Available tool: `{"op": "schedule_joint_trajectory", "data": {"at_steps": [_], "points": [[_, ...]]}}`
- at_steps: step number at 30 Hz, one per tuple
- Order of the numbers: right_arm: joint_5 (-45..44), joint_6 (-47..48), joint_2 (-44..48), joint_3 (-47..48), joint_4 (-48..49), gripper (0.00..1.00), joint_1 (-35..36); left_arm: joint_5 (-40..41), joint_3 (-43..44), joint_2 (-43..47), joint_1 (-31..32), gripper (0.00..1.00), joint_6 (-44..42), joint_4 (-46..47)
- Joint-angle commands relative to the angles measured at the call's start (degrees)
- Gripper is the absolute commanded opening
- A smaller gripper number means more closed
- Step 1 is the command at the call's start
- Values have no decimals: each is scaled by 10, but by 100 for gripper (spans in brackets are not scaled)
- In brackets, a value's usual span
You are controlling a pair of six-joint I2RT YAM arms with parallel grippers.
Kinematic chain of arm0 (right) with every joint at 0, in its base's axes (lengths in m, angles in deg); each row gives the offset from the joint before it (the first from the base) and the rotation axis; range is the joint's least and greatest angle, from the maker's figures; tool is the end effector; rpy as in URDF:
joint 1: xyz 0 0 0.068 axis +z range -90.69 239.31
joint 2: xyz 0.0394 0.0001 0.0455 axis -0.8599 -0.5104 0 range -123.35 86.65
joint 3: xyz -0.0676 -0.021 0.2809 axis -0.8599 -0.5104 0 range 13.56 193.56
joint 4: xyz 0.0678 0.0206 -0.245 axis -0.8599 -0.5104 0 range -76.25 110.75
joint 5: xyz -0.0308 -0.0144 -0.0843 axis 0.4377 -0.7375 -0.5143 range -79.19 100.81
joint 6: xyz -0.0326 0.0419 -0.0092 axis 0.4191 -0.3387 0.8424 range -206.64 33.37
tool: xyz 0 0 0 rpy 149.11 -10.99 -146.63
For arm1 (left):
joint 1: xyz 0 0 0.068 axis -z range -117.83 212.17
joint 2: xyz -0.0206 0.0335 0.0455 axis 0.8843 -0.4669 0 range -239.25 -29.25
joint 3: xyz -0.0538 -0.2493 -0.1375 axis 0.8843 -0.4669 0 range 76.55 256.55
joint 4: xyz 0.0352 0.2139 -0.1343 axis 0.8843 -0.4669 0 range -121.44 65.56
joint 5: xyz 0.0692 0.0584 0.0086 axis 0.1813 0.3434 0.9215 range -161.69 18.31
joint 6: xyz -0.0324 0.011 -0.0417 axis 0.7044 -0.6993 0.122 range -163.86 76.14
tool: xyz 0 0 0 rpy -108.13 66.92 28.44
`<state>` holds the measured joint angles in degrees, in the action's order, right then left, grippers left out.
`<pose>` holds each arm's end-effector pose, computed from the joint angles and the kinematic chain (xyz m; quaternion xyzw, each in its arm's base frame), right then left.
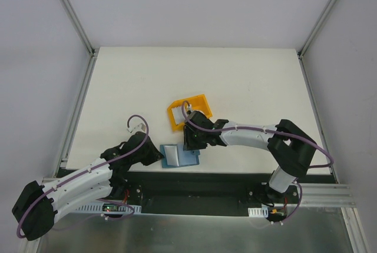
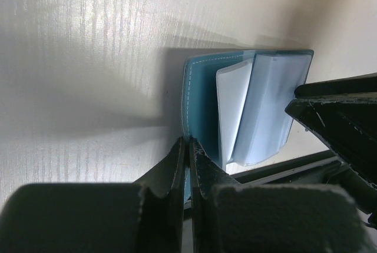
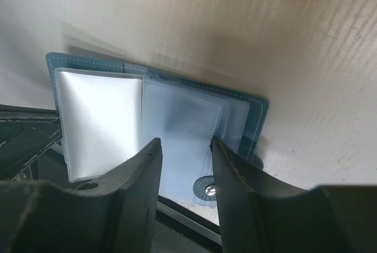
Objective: Put the credit cards into the card holder
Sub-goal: Turn over the card slot in the card holder.
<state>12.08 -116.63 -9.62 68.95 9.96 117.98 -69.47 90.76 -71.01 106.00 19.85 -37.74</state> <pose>0.1751 0.2893 0.1968 -0.2374 0.9142 0.2370 0.2276 0.0960 -0.0905 0.1724 -0.1648 0.8942 -0.3251 0.2600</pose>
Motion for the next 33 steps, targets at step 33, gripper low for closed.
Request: {"op": "schedule_joint_trajectory", "data": {"at_steps": [33], "points": [[-62,38,-17,88,-96,25,46,18,-1,-10,-1,0,-1,-12]]}}
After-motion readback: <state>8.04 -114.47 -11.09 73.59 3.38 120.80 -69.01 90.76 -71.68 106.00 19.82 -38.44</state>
